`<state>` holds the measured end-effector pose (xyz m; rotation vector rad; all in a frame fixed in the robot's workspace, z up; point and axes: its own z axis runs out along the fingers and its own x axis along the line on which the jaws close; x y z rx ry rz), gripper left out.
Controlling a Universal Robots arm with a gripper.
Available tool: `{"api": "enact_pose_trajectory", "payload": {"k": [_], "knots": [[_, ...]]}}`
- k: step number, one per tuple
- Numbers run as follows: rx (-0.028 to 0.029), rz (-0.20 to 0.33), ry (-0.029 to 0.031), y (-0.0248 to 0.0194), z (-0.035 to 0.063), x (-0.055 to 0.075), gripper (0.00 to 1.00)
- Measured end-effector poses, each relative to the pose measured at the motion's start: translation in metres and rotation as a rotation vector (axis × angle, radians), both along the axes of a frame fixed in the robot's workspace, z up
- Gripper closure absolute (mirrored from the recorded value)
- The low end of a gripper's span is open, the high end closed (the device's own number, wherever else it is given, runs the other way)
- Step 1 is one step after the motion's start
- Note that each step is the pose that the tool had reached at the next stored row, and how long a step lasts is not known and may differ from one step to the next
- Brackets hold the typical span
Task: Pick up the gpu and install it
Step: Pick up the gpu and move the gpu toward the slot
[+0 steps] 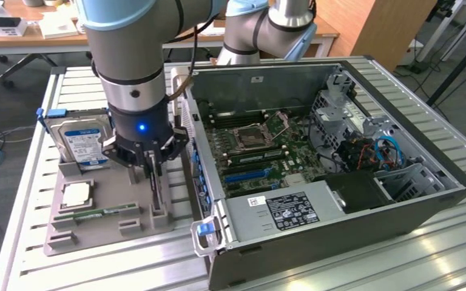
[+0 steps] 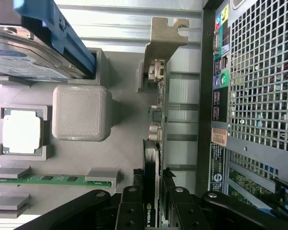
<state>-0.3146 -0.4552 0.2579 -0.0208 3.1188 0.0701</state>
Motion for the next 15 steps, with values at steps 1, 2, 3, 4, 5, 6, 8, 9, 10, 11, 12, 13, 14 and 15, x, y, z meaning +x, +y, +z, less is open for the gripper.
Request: {"api": "enact_pose_trajectory", "payload": {"k": [1, 2, 3, 4, 5, 6, 8, 9, 10, 11, 12, 13, 14, 15], "knots": [[0.0, 0.0, 0.0, 0.0, 0.0031, 0.0, 0.74], [0.0, 0.0, 0.0, 0.0, 0.0069, 0.0, 0.74], [0.0, 0.0, 0.0, -0.0001, 0.0106, 0.0, 0.74], [0.0, 0.0, 0.0, -0.0001, 0.0145, 0.0, 0.74], [-0.0001, 0.0, 0.0, -0.0001, 0.0185, 0.0, 0.74], [0.0, 0.0, 0.0, -0.0001, 0.0225, 0.0, 0.74], [0.0, 0.0, 0.0, -0.0002, 0.0306, 0.0, 0.74], [0.0, 0.0, 0.0, -0.0002, 0.0353, 0.0, 0.74], [0.0, 0.0, 0.0, -0.0002, 0.0397, 0.0, 0.74], [0.0, 0.0, 0.0, -0.0002, 0.0442, 0.0, 0.74], [0.0, 0.0, -0.0001, -0.0002, 0.0488, 0.0, 0.74], [0.0, 0.0, 0.0, -0.0002, 0.0533, 0.0, 0.74], [0.0, 0.0, 0.0, -0.0002, 0.0578, 0.0, 0.74], [-0.0001, 0.0, 0.0001, -0.0002, 0.0624, 0.0, 0.74]]}}
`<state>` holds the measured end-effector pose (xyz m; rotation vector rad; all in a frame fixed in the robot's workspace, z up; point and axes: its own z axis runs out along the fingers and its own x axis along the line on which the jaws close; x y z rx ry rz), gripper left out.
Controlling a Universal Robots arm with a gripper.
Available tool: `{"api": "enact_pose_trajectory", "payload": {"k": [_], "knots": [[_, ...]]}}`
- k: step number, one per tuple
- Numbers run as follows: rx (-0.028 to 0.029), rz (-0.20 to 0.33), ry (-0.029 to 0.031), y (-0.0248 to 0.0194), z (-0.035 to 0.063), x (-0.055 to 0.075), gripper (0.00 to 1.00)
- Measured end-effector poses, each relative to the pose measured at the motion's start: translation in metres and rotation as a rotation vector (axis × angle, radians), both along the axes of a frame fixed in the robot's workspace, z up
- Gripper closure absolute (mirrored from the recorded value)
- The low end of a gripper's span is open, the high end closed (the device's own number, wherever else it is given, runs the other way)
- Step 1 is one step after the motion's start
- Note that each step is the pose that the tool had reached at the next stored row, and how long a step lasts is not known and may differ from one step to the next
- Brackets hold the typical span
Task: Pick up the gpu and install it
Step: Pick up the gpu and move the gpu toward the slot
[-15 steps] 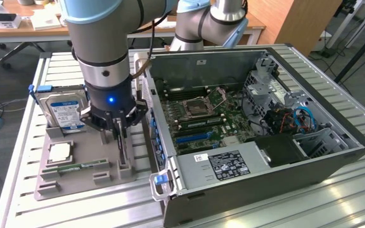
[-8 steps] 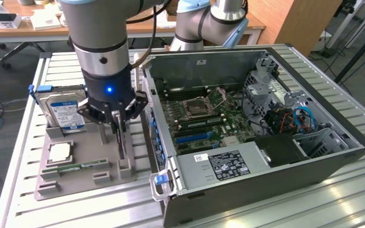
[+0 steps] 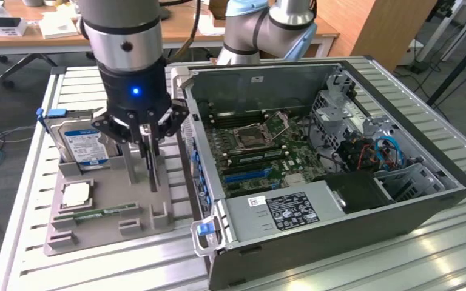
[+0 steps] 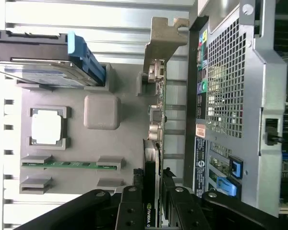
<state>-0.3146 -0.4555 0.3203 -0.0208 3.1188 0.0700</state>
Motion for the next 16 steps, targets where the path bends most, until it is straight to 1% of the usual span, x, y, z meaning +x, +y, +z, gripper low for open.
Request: {"api": "enact_pose_trajectory", "payload": {"k": [16], "knots": [[0.0, 0.0, 0.0, 0.0, 0.0722, 0.0, 0.74]]}}
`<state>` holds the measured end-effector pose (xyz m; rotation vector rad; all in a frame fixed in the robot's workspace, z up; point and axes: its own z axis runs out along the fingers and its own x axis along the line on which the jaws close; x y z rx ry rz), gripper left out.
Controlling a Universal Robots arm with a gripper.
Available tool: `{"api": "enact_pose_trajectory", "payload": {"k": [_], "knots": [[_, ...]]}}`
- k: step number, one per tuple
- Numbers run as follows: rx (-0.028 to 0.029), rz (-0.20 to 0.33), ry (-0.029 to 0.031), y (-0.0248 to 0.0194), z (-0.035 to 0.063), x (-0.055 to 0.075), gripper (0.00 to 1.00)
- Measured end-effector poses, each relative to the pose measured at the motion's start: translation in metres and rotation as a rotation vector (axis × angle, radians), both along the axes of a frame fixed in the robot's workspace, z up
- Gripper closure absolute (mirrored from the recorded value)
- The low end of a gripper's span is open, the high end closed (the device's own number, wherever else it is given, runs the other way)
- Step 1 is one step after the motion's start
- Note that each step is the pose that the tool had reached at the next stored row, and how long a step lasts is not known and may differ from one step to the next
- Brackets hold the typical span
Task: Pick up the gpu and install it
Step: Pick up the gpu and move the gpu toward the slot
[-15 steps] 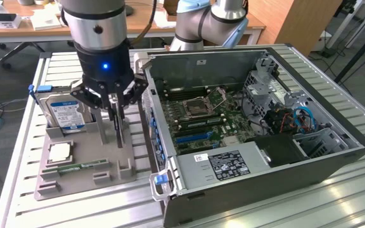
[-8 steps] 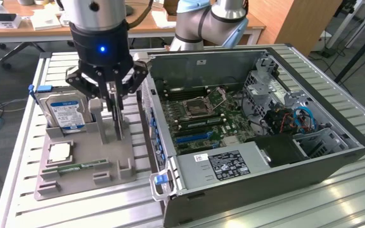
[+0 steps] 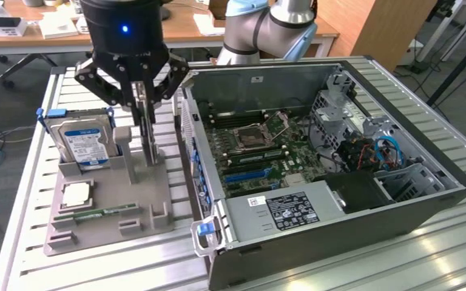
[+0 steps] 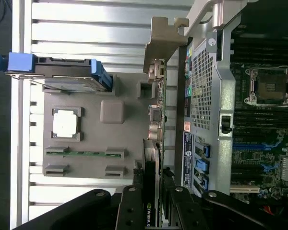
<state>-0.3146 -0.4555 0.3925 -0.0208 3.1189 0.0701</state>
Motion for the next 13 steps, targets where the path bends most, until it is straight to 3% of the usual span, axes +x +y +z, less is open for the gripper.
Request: {"api": "enact_pose_trajectory", "payload": {"k": [7, 13], "knots": [[0.0, 0.0, 0.0, 0.0, 0.0276, 0.0, 0.74], [0.0, 0.0, 0.0, 0.0, 0.0454, 0.0, 0.74]]}}
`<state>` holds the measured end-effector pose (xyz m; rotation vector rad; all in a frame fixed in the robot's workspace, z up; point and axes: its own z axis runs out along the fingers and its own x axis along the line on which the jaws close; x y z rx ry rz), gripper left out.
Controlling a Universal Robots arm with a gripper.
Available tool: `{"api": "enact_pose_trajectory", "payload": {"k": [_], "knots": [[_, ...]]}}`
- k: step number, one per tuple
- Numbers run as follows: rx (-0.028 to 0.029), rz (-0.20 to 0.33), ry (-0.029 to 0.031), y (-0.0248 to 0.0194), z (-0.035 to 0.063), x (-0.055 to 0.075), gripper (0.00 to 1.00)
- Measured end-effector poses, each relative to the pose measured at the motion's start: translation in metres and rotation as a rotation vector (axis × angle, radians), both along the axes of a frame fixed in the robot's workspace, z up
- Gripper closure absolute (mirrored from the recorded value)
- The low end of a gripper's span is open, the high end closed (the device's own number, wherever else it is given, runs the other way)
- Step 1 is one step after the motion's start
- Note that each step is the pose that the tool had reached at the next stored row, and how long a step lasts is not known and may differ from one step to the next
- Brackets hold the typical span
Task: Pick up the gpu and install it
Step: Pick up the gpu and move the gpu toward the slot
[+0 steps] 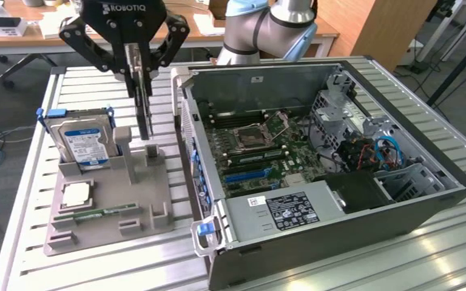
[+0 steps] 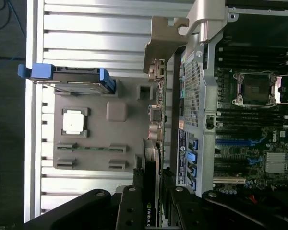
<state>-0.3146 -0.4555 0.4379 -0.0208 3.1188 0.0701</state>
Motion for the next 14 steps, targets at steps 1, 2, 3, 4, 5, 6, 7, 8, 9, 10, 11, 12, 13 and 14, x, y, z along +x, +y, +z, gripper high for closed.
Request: {"api": "enact_pose_trajectory", "payload": {"k": [1, 2, 3, 4, 5, 6, 7, 8, 9, 10, 11, 12, 13, 14], "knots": [[0.0001, 0.0, 0.0, 0.0, 0.0024, 0.0, 0.74], [0.0001, 0.0, -0.0001, 0.0, 0.0045, 0.0, 0.74], [0.0001, 0.0, -0.0001, 0.0, 0.0067, 0.0, 0.74], [0.0, 0.0, 0.0, 0.0, 0.0091, 0.0, 0.74], [0.0001, 0.0, -0.0001, 0.0, 0.0107, 0.0, 0.74], [0.0001, 0.0, -0.0001, 0.0, 0.0115, 0.0, 0.74], [0.0002, 0.0, -0.0001, 0.0, 0.0115, 0.0, 0.74], [0.0002, 0.0, -0.0002, 0.0, 0.0115, 0.0, 0.74], [0.0002, 0.0, -0.0001, 0.0, 0.0116, 0.0, 0.74], [0.0001, 0.0, -0.0001, 0.0, 0.0116, 0.0, 0.74], [0.0001, 0.0, 0.0001, 0.0, 0.0117, 0.0004, 0.74], [0.0002, 0.0, 0.0002, -0.0001, 0.0118, 0.0012, 0.74], [0.0004, 0.0, 0.0, 0.0, 0.0117, 0.0027, 0.74], [0.0006, 0.0, 0.0, 0.0, 0.0116, 0.0045, 0.74]]}}
